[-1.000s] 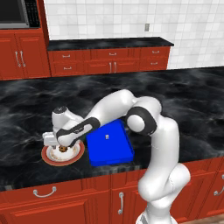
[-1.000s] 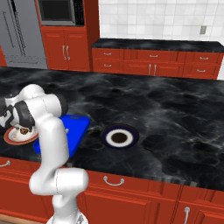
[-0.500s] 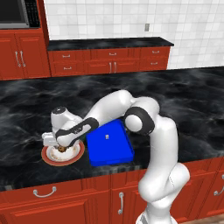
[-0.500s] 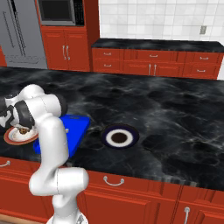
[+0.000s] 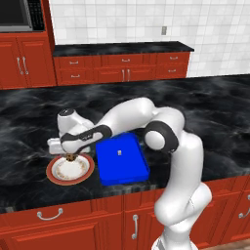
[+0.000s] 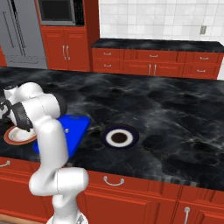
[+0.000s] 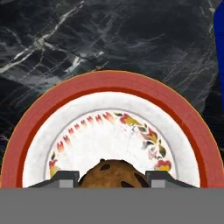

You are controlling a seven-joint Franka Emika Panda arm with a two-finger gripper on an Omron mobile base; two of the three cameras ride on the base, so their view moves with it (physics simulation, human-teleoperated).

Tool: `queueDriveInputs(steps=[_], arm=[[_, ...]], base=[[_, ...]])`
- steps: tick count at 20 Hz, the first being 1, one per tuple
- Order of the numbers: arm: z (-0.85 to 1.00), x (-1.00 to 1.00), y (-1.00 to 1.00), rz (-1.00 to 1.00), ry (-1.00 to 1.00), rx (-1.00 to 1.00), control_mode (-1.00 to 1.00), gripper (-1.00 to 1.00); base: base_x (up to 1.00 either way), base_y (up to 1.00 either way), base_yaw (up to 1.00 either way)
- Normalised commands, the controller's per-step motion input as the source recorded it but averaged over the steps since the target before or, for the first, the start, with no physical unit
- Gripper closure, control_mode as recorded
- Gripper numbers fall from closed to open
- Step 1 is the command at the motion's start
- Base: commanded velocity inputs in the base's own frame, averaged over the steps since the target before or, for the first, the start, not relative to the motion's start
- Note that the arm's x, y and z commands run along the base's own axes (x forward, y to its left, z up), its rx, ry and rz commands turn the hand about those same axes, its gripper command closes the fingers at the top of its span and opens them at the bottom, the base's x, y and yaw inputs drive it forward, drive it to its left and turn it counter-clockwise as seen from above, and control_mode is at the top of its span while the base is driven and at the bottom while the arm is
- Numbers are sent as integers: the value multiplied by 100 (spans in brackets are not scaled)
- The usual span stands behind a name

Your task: Move the dessert items from the plates to the tray.

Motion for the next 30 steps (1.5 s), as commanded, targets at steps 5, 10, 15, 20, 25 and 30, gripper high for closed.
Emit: queueDriveInputs(steps=[5, 10, 15, 20, 25, 30], arm=[[63, -9, -56, 0, 0, 0, -100, 100], [29, -33, -88, 0, 1, 1, -100, 100], [-2, -41, -93, 0, 0, 9, -100, 100], [-19, -36, -85, 0, 0, 6, -100, 100], [-11, -22, -41, 0, 4, 0, -100, 100], [-6, 0, -9, 0, 6, -5, -100, 100]], base=[[0, 0, 0], [0, 0, 0], [0, 0, 0], [0, 0, 0], [0, 0, 0], [0, 0, 0]])
